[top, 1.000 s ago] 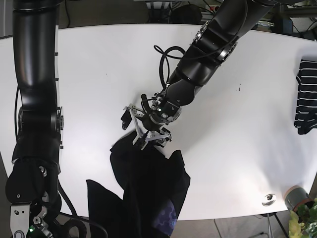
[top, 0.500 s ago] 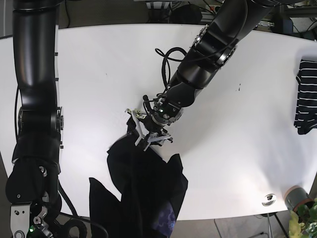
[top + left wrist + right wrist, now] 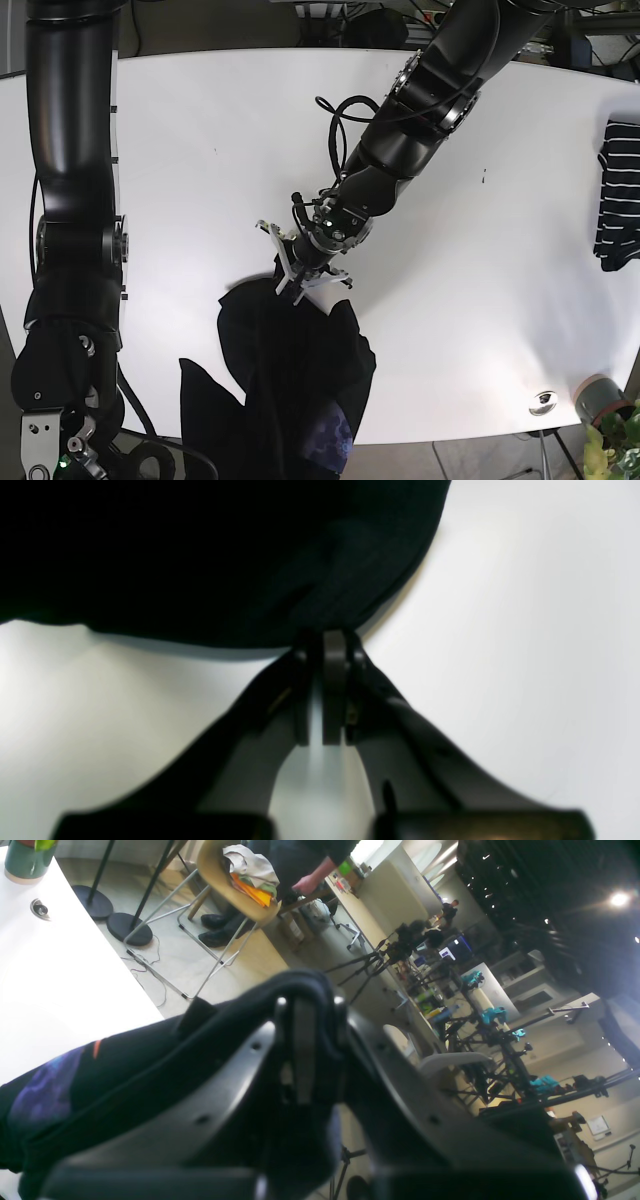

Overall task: Fold the T-shirt properly
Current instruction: 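Grasp the black garment's other edge with the left gripper, then hold the garment with both grippers and spread it flat across the table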

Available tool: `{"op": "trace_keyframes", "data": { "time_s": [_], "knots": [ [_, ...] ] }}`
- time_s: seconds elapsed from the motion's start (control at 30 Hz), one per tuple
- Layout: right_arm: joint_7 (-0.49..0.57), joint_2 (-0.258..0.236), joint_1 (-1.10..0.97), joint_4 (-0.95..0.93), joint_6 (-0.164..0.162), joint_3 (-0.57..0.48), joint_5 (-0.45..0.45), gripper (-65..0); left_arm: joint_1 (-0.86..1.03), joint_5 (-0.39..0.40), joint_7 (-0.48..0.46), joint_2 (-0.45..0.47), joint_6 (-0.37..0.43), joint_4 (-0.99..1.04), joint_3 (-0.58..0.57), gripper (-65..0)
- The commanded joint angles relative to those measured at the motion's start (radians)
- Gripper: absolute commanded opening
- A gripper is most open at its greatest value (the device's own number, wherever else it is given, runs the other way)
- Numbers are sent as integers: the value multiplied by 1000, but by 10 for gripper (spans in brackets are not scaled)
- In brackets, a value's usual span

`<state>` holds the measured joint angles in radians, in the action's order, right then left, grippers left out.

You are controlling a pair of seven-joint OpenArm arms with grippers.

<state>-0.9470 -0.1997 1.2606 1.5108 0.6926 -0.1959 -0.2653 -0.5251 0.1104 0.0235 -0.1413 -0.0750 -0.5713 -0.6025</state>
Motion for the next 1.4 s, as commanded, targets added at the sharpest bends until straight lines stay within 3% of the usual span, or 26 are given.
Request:
{"op": "trace_keyframes", "data": {
  "time_s": [0.0,0.13,0.63,0.97,1.17,1.37],
  "knots": [
    [29,-2,45,12,-9,9,-1,-628,10,-10,62,21,10,-14,2,-650],
    [29,-7,45,12,-9,9,1,-628,93,-10,83,87,10,-149,33,-650],
    [26,-20,-9,14,-18,71,5,-628,460,-10,309,277,-7,-795,451,-650],
    [26,-22,-117,21,-18,155,5,-628,566,-18,355,306,-182,-919,778,-650],
    [23,-14,-152,35,-20,166,5,-628,570,-13,453,334,-314,-924,881,-650],
    [23,-13,-169,52,-21,166,5,-628,583,-11,464,332,-354,-965,985,-650]
  ]
}}
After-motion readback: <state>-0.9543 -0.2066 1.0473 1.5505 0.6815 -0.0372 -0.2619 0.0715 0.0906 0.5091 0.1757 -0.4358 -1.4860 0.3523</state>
